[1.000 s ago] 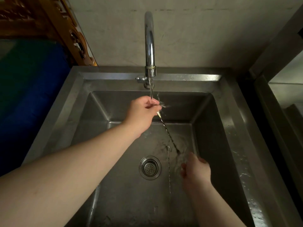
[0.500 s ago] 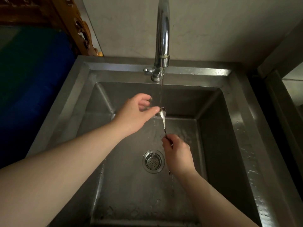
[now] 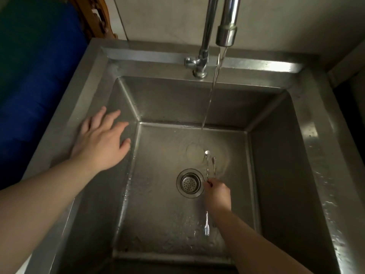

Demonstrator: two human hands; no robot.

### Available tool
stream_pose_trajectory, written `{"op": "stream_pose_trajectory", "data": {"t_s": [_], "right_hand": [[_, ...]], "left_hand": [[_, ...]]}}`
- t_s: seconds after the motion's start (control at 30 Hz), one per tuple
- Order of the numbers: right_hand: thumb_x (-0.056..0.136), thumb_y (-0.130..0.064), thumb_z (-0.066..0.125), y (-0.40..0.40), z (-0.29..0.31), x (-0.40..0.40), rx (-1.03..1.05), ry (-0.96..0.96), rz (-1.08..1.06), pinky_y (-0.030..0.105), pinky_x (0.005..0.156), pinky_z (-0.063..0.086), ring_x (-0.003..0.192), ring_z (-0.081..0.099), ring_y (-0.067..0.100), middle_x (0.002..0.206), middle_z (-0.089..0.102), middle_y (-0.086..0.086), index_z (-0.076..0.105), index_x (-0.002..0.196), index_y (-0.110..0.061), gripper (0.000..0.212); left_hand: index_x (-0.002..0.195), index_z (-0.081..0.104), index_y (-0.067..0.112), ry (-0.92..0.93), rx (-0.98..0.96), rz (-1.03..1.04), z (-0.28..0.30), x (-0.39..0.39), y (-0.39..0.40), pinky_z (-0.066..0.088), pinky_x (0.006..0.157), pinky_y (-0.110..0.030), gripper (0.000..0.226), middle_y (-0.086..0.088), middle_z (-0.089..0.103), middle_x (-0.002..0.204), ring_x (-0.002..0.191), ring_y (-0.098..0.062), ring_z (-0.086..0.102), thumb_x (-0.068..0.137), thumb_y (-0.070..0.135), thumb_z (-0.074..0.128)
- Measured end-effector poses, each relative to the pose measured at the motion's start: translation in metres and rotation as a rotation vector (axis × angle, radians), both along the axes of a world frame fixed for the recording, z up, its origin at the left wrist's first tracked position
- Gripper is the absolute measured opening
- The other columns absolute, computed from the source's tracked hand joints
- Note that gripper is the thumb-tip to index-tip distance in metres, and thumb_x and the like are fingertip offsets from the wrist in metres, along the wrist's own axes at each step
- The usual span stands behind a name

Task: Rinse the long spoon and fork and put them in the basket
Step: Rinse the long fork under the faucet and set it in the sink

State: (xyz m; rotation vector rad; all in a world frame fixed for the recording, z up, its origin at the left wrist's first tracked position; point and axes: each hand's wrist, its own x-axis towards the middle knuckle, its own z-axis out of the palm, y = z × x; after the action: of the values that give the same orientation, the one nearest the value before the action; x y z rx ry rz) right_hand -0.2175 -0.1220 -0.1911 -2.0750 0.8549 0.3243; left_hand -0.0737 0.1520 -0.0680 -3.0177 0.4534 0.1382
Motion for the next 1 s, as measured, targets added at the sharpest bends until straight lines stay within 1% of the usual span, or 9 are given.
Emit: {"op": "stream_pose_trajectory", "data": {"t_s": [0.07, 0.1, 0.2, 0.27, 0.33, 0.4, 0.53, 0.67, 1.0], "right_hand": [[0.095, -0.017, 0.057, 0.0, -0.016, 0.001, -0.017, 0.055, 0.007, 0.029, 0.064, 0.046, 0.073, 0.058, 0.021, 0.081, 0.068, 0.006, 0.067, 0.086, -0.013, 0.015], [0.096, -0.017, 0.057, 0.0, -0.024, 0.003, -0.03, 0.079, 0.003, 0.027, 0.065, 0.044, 0.074, 0.058, 0.02, 0.088, 0.07, 0.008, 0.068, 0.093, -0.01, 0.013], [0.095, -0.009, 0.053, -0.001, -0.043, 0.007, -0.053, 0.146, -0.016, 0.026, 0.066, 0.042, 0.075, 0.057, 0.022, 0.096, 0.069, 0.013, 0.063, 0.097, -0.005, 0.011], [0.096, -0.005, 0.049, -0.001, -0.051, 0.011, -0.091, 0.19, -0.005, 0.028, 0.07, 0.045, 0.084, 0.061, 0.028, 0.102, 0.068, 0.017, 0.062, 0.103, -0.002, 0.015], [0.097, -0.004, 0.046, -0.001, -0.057, 0.014, -0.11, 0.201, 0.004, 0.034, 0.08, 0.05, 0.097, 0.064, 0.035, 0.108, 0.067, 0.021, 0.062, 0.109, 0.0, 0.021], [0.097, -0.003, 0.045, 0.0, -0.061, 0.017, -0.118, 0.201, 0.018, 0.037, 0.085, 0.05, 0.103, 0.063, 0.037, 0.111, 0.066, 0.022, 0.062, 0.111, 0.001, 0.023], [0.096, -0.002, 0.048, -0.001, -0.068, 0.02, -0.153, 0.224, 0.048, 0.036, 0.086, 0.05, 0.105, 0.063, 0.038, 0.113, 0.065, 0.024, 0.061, 0.111, 0.004, 0.021], [0.097, -0.003, 0.045, -0.002, -0.073, 0.023, -0.159, 0.226, 0.04, 0.037, 0.086, 0.05, 0.106, 0.062, 0.038, 0.115, 0.064, 0.025, 0.061, 0.113, 0.004, 0.023], [0.098, -0.004, 0.049, -0.003, -0.076, 0.031, -0.221, 0.288, 0.153, 0.035, 0.09, 0.05, 0.113, 0.061, 0.036, 0.121, 0.062, 0.024, 0.056, 0.12, 0.005, 0.025]], "left_hand": [[0.134, 0.05, 0.028, -0.003, -0.035, 0.0, -0.001, 0.001, 0.0, 0.015, 0.114, -0.052, 0.054, 0.001, 0.032, 0.155, 0.146, -0.027, 0.01, 0.086, 0.051, 0.046], [0.132, 0.052, 0.028, -0.005, -0.059, -0.001, -0.002, 0.002, 0.001, 0.015, 0.114, -0.052, 0.051, 0.002, 0.035, 0.153, 0.146, -0.026, 0.011, 0.085, 0.05, 0.048], [0.124, 0.057, 0.027, -0.013, -0.142, 0.008, -0.001, 0.002, 0.005, 0.017, 0.113, -0.051, 0.047, 0.005, 0.042, 0.148, 0.145, -0.024, 0.015, 0.083, 0.047, 0.048], [0.122, 0.058, 0.028, -0.019, -0.171, 0.014, -0.001, 0.002, 0.005, 0.017, 0.112, -0.051, 0.048, 0.006, 0.045, 0.146, 0.145, -0.022, 0.016, 0.081, 0.05, 0.044], [0.121, 0.059, 0.028, -0.021, -0.188, 0.024, 0.0, 0.002, 0.004, 0.017, 0.112, -0.051, 0.05, 0.008, 0.047, 0.144, 0.145, -0.021, 0.016, 0.08, 0.05, 0.043], [0.12, 0.059, 0.028, -0.016, -0.203, 0.026, 0.0, 0.002, 0.004, 0.019, 0.112, -0.053, 0.049, 0.009, 0.049, 0.142, 0.145, -0.022, 0.016, 0.08, 0.05, 0.043], [0.12, 0.059, 0.029, 0.003, -0.205, 0.025, 0.002, 0.002, 0.003, 0.02, 0.112, -0.056, 0.047, 0.01, 0.05, 0.14, 0.145, -0.022, 0.015, 0.08, 0.05, 0.044], [0.119, 0.06, 0.028, -0.003, -0.228, 0.025, 0.002, 0.001, 0.002, 0.02, 0.111, -0.054, 0.047, 0.012, 0.054, 0.136, 0.144, -0.023, 0.017, 0.08, 0.049, 0.045], [0.116, 0.059, 0.032, -0.003, -0.208, 0.019, -0.001, 0.003, 0.004, 0.019, 0.11, -0.053, 0.039, 0.005, 0.063, 0.126, 0.145, -0.023, 0.015, 0.083, 0.05, 0.048]]}}
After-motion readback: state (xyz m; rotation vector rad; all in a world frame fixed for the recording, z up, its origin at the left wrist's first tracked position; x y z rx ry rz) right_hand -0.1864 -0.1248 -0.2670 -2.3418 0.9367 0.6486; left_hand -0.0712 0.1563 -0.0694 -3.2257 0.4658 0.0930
